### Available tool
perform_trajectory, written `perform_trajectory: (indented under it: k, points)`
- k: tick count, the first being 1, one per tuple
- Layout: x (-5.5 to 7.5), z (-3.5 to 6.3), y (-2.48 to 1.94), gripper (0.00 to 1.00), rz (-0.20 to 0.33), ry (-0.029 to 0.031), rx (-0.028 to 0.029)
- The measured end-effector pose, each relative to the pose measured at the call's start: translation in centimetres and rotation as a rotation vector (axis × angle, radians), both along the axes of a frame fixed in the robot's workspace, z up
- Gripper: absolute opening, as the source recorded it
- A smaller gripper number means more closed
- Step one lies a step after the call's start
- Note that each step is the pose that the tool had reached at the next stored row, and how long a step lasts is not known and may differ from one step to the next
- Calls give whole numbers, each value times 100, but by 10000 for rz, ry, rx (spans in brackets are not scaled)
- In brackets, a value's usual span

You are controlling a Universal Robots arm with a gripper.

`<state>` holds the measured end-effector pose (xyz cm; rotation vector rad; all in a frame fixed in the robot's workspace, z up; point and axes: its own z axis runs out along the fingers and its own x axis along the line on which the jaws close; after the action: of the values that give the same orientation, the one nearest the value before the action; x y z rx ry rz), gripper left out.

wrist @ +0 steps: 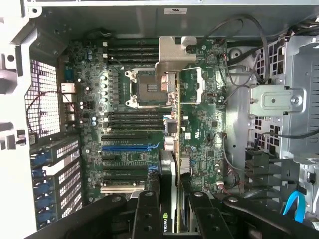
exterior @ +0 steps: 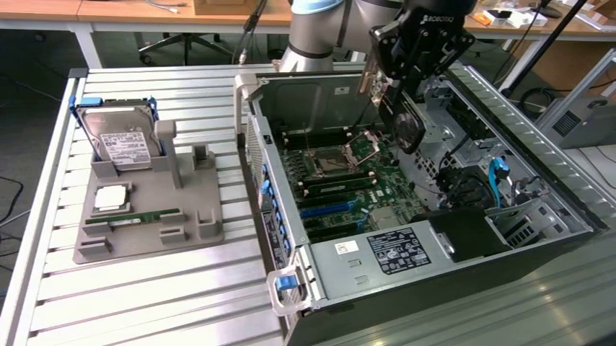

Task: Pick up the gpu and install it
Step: 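Insert the gpu into the slot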

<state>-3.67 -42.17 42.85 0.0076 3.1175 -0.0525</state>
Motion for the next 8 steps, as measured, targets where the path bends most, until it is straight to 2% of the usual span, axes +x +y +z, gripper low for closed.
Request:
perform_trajectory:
  k: [8]
  points:
    - [0,-1,0,27,963,0,1]
